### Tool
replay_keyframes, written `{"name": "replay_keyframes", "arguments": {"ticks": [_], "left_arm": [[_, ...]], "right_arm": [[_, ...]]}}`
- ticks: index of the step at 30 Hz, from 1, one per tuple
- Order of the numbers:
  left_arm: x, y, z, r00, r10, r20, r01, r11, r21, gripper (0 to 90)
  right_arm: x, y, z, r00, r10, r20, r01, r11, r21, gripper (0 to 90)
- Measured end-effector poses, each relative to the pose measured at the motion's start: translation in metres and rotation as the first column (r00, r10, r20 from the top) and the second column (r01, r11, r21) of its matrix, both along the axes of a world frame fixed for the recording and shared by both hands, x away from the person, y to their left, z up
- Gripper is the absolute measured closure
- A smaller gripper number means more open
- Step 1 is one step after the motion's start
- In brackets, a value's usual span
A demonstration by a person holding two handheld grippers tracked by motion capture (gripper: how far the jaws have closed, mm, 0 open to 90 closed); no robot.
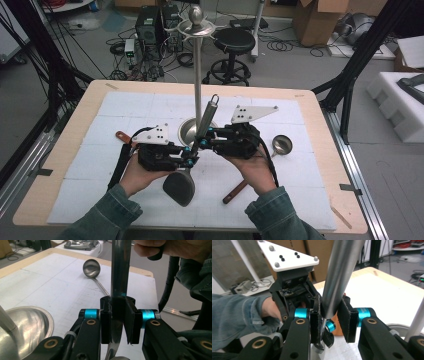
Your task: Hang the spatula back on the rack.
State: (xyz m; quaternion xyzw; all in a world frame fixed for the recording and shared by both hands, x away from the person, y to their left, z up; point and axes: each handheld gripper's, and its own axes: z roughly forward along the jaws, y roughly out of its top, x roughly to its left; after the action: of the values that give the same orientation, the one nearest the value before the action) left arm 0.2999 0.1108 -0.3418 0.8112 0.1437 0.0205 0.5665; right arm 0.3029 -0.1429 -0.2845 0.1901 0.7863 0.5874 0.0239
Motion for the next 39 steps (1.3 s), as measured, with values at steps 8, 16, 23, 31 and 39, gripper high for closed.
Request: {"name": "replay_keyframes", "arguments": {"ticks": [8,16,23,31,39], "left_arm": [[0.0,0.0,0.001,0.9997,0.024,0.009,-0.024,0.9997,-0.008,78.6],[-0.001,0.0,0.002,0.9996,0.026,0.008,-0.026,0.999,-0.038,83.4],[-0.001,0.002,0.003,0.9999,0.009,0.011,-0.008,0.9991,-0.042,82.9],[-0.001,0.01,0.008,0.9995,0.024,0.018,-0.023,0.9972,-0.072,75.1],[-0.003,0.022,0.012,0.9993,0.03,0.022,-0.029,0.9966,-0.077,64.2]], "right_arm": [[-0.002,0.004,0.002,0.9988,-0.039,0.029,0.039,0.9992,-0.006,73.0],[-0.001,0.005,0.002,0.9983,-0.047,0.035,0.046,0.9989,0.006,72.2],[0.002,0.006,0.003,0.9998,0.003,0.021,-0.004,0.9996,0.029,74.5],[0.0,0.008,0.005,0.9984,0.046,0.033,-0.047,0.9975,0.052,75.8],[0.002,0.005,0.006,0.9975,0.05,0.05,-0.052,0.9974,0.05,75.9]]}}
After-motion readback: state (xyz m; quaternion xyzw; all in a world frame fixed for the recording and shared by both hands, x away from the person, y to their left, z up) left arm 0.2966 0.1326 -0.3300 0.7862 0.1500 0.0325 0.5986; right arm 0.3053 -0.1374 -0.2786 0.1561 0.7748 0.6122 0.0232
